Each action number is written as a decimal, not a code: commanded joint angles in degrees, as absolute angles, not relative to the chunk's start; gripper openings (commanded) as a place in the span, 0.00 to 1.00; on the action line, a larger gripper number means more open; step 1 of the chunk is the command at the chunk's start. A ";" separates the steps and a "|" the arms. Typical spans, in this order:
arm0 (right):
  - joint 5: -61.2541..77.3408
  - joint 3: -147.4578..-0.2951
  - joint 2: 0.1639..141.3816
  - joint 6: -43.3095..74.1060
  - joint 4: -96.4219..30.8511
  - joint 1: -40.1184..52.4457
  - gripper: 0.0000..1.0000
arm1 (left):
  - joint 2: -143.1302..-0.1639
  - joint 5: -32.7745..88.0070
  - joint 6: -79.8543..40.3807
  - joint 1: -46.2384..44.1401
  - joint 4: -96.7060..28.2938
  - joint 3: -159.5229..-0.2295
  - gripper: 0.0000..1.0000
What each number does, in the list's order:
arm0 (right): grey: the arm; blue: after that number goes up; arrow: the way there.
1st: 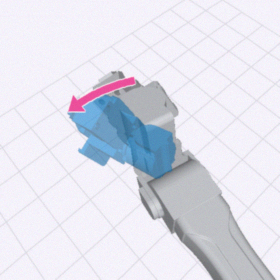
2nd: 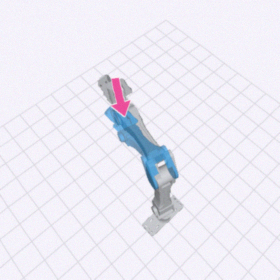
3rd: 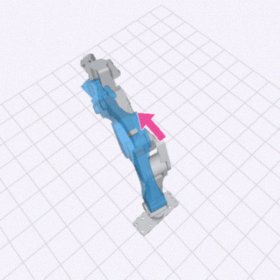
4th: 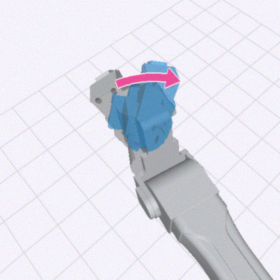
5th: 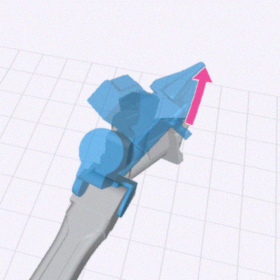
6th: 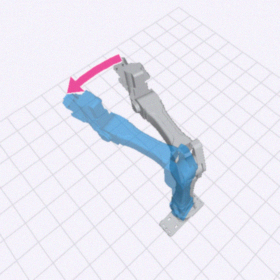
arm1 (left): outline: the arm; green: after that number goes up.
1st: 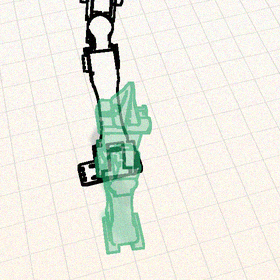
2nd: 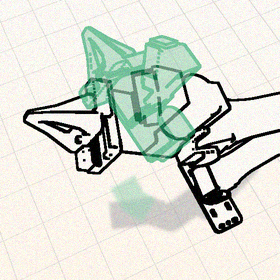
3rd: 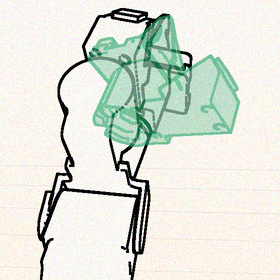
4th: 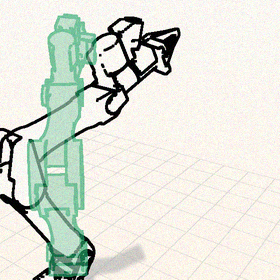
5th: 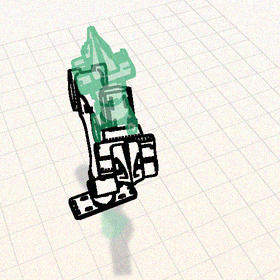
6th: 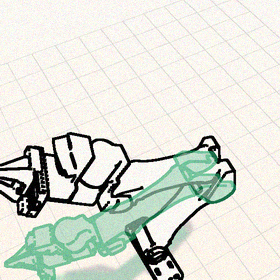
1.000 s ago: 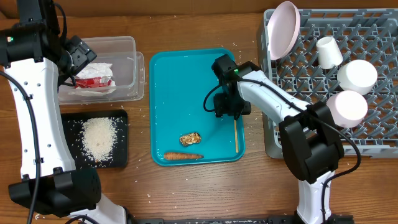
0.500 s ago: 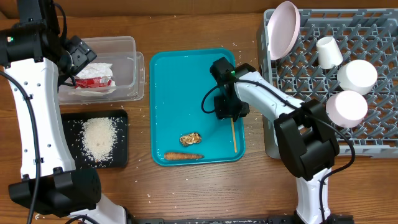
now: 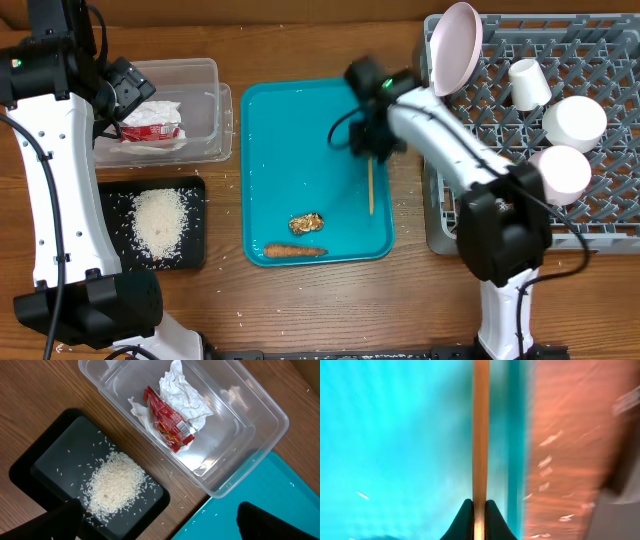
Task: Sort waste into correct bins and load items into the dishwasher
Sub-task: 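Carry the stick to the rack and drop it in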
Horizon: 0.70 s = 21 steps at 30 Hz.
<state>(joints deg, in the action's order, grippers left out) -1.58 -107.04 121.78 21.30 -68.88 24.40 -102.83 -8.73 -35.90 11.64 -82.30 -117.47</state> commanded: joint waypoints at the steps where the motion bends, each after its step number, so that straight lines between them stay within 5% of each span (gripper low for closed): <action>1: -5.10 -115.07 113.95 18.59 -70.17 18.68 0.04 | -103.50 -8.49 -36.42 11.60 -82.26 -117.23 1.00; 12: 3.31 -117.56 108.62 -0.45 -79.13 2.35 0.04 | -103.50 -8.49 -36.42 11.60 -82.26 -117.23 1.00; 21: 10.39 -104.75 108.66 -3.36 -76.84 0.78 0.04 | -103.50 -8.49 -36.42 11.60 -82.26 -117.23 1.00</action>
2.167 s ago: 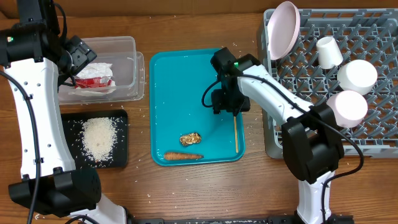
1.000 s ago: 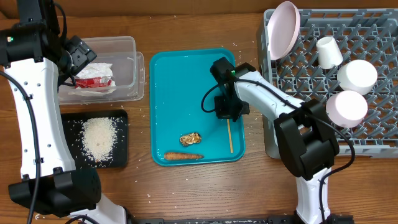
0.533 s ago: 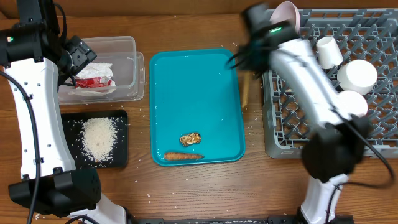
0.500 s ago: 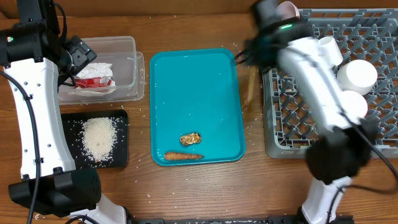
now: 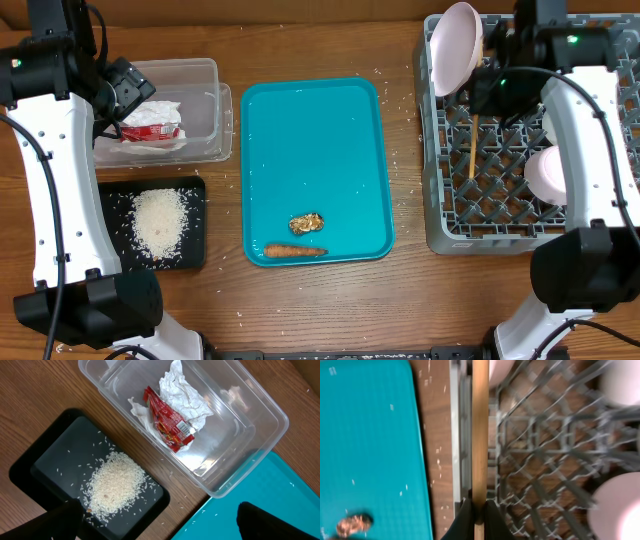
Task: Sort waste into correct bins and load items into the dishwasher
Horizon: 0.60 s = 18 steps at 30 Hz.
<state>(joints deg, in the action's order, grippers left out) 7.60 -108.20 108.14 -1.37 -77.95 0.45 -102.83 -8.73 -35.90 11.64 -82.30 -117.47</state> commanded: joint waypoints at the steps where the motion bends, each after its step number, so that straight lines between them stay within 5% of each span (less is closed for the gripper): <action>1: 10.37 -103.50 108.66 -3.22 -76.47 0.80 0.04 | -103.50 -8.49 -36.42 11.62 -82.26 -117.23 1.00; 7: 10.37 -97.43 108.66 -3.22 -74.43 0.78 0.08 | -103.50 -8.47 -36.42 11.22 -82.24 -117.21 1.00; 12: 10.39 -97.25 108.64 -2.24 -76.20 0.80 0.61 | -103.50 -8.49 -36.42 11.25 -82.24 -117.21 1.00; 18: 10.39 -99.68 108.47 1.54 -83.22 1.61 0.64 | -103.50 -8.47 -36.42 11.14 -82.26 -117.21 1.00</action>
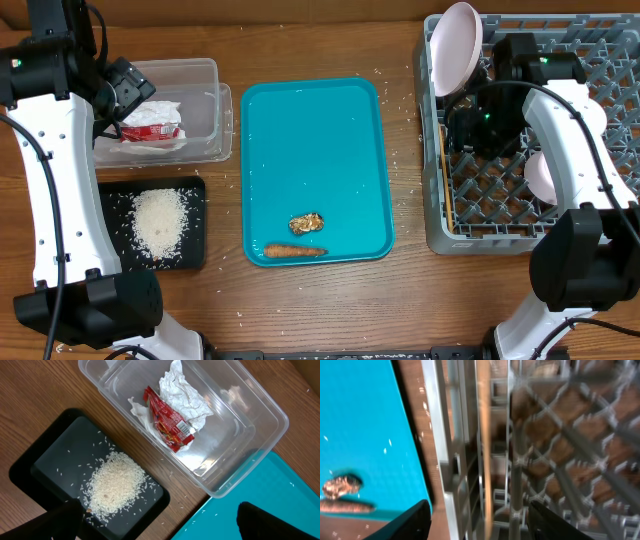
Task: Sort waste into correct bins and load items into the dishwasher
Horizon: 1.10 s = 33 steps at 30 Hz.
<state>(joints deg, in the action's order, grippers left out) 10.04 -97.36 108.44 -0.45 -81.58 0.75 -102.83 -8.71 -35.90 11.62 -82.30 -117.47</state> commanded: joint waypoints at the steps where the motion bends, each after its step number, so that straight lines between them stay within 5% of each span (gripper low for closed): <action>1: 10.41 -100.40 108.33 1.54 -84.18 1.93 0.64 | -103.50 -8.47 -36.42 11.14 -82.26 -117.21 1.00; 10: 15.11 -103.44 106.15 1.21 -83.44 14.57 0.69 | -103.50 -8.49 -36.42 11.14 -82.26 -117.21 1.00; 14: 14.46 -102.39 106.37 -1.91 -78.26 23.18 1.00 | -103.50 -8.47 -36.42 11.14 -82.26 -117.21 1.00; 25: 11.00 -97.49 109.75 20.36 -66.52 38.22 1.00 | -103.50 -8.47 -36.42 11.14 -82.26 -117.21 1.00; 33: 10.98 -97.43 115.87 25.82 -64.12 42.13 1.00 | -103.50 -8.47 -36.42 11.14 -82.26 -117.21 1.00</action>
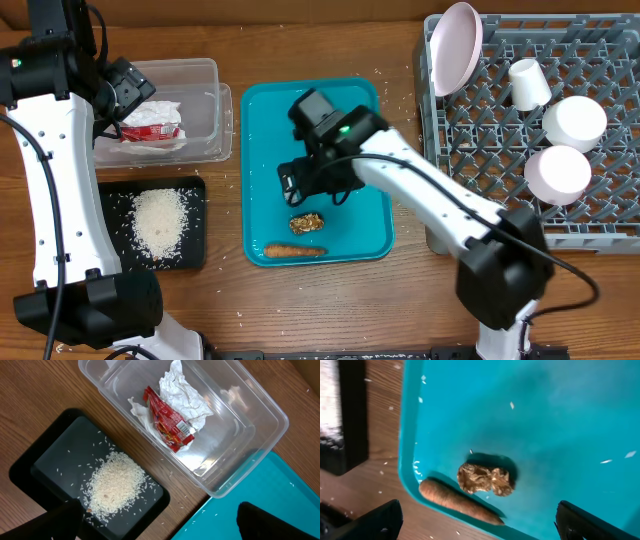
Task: Sort waste into correct bins and load items into the dishwasher
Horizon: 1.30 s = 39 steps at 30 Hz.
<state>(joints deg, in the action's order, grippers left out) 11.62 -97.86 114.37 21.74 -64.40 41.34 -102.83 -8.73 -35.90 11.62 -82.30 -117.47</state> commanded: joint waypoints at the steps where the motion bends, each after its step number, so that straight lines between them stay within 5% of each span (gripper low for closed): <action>1: 10.57 -97.45 115.87 25.85 -64.10 42.39 1.00 | -103.50 -8.47 -36.42 11.14 -82.26 -117.21 1.00; 14: -15.59 -103.22 100.66 34.30 -76.36 34.22 1.00 | -103.50 -8.49 -36.42 11.14 -82.26 -117.21 1.00; 23: -20.67 -103.22 89.73 37.60 -81.76 2.46 1.00 | -103.50 -8.49 -36.42 11.14 -82.26 -117.21 1.00; 28: -10.74 -102.98 90.13 38.22 -81.71 -16.38 1.00 | -103.50 -8.49 -36.42 11.14 -82.26 -117.21 1.00; 39: -4.36 -102.98 90.35 38.19 -80.44 -36.14 1.00 | -103.50 5.56 -39.03 11.11 -81.60 -117.21 1.00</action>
<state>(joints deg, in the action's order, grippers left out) -6.13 -102.48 90.70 37.89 -80.60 -34.41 -102.83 -1.91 -37.32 11.62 -81.65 -117.47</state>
